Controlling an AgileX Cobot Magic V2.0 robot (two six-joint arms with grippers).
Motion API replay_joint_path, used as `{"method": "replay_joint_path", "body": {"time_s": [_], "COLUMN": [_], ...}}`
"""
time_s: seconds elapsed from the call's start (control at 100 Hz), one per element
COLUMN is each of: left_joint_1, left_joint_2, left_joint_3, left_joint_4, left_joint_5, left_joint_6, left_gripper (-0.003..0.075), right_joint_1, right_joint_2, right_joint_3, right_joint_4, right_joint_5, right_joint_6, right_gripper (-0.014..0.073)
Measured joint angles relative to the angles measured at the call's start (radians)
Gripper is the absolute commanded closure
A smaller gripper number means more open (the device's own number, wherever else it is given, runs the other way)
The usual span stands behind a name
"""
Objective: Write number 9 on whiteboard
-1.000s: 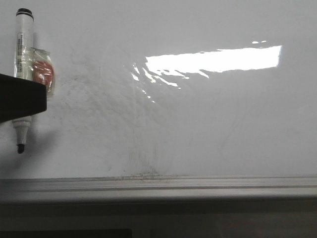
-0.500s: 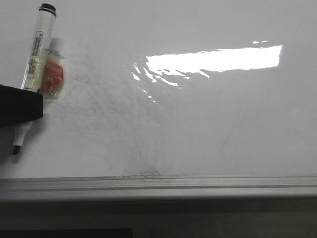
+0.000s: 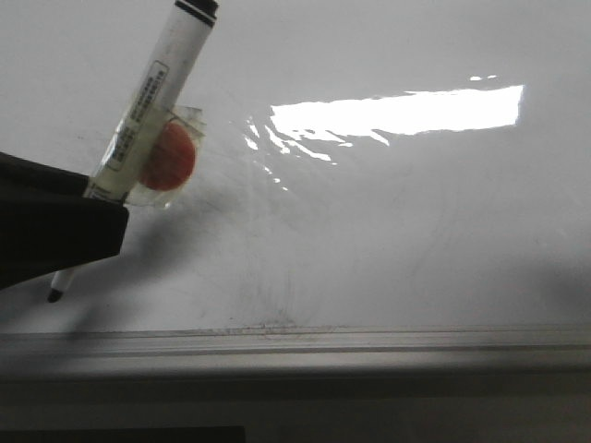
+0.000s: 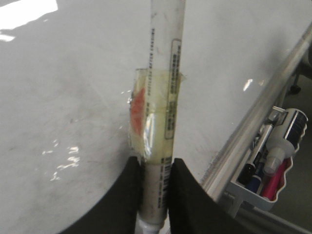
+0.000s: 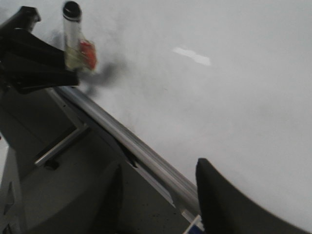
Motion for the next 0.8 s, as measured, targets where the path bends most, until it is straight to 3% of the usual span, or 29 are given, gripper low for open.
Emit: {"method": "replay_joint_path", "body": {"time_s": [0.34, 0.66, 0.73, 0.8], "left_joint_1": [0.000, 0.000, 0.000, 0.000], "left_joint_2": [0.000, 0.000, 0.000, 0.000], "left_joint_3": [-0.007, -0.007, -0.007, -0.007], "left_joint_4": [0.078, 0.082, 0.082, 0.082], "left_joint_5": [0.002, 0.002, 0.002, 0.002], "left_joint_6": [0.000, 0.000, 0.000, 0.000], "left_gripper": [0.0741, 0.0741, 0.0741, 0.0734], "right_joint_1": [0.247, 0.274, 0.274, 0.274], "right_joint_2": [0.329, 0.584, 0.613, 0.628], "right_joint_3": [-0.183, -0.329, -0.346, -0.351], "right_joint_4": [0.008, 0.059, 0.067, 0.072], "right_joint_5": [-0.174, -0.223, -0.223, -0.221], "right_joint_6": [-0.007, -0.008, -0.008, -0.008], "right_gripper": [0.0260, 0.0265, 0.0333, 0.0462]}}
